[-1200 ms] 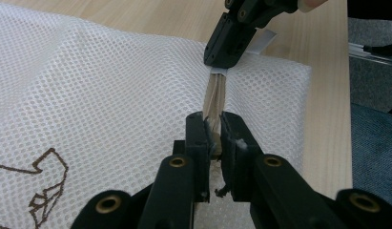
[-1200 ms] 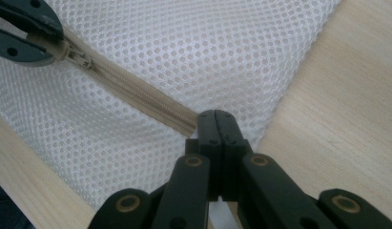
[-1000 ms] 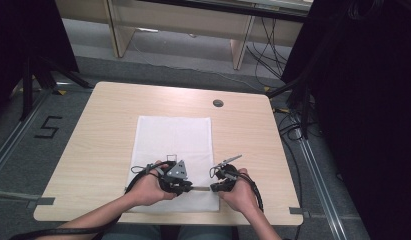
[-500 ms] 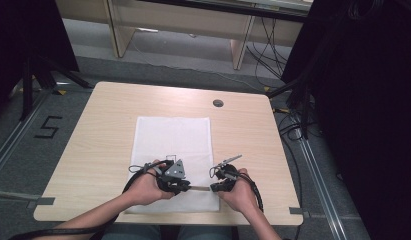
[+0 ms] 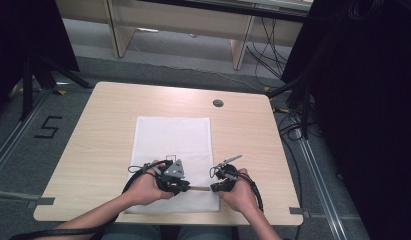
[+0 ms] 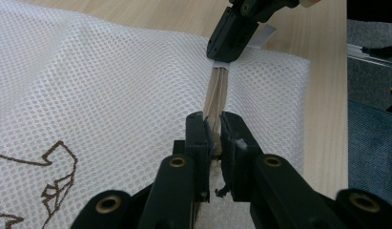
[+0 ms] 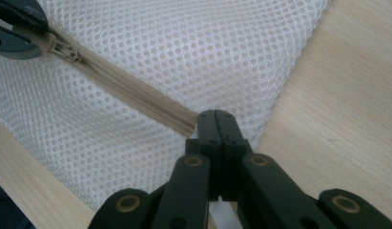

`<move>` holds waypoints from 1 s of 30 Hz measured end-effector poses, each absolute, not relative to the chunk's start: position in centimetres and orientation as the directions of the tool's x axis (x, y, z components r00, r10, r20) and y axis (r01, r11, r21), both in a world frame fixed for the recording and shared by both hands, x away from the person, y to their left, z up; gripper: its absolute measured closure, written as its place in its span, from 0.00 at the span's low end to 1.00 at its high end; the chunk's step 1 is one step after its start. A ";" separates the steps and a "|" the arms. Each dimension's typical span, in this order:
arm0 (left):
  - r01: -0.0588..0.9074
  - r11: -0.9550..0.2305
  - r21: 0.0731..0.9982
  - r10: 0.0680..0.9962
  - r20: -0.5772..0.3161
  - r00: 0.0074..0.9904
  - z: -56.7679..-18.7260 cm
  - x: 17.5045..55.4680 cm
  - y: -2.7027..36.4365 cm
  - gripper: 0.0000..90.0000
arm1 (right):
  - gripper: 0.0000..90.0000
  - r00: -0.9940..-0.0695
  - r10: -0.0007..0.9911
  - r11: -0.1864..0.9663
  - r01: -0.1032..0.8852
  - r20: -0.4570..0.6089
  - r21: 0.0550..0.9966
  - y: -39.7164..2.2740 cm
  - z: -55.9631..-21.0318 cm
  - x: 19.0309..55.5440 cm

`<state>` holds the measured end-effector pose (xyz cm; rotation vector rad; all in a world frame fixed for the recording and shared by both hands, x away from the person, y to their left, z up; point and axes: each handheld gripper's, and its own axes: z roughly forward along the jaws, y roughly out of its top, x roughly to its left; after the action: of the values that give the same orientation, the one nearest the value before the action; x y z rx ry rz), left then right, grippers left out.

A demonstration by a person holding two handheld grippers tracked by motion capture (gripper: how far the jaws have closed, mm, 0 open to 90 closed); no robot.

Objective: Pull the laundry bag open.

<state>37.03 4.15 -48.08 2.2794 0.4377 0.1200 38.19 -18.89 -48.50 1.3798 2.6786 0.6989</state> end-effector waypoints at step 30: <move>0.276 -0.627 0.728 0.349 -0.054 0.935 -48.2 36.9 4.9 0.91 | 1.00 -0.606 0.784 0.515 0.755 0.133 0.405 -18.8 -48.4 38.0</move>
<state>36.88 4.88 -48.19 2.2839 0.4402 0.1173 38.04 -18.84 -48.41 1.3614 2.6760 0.6645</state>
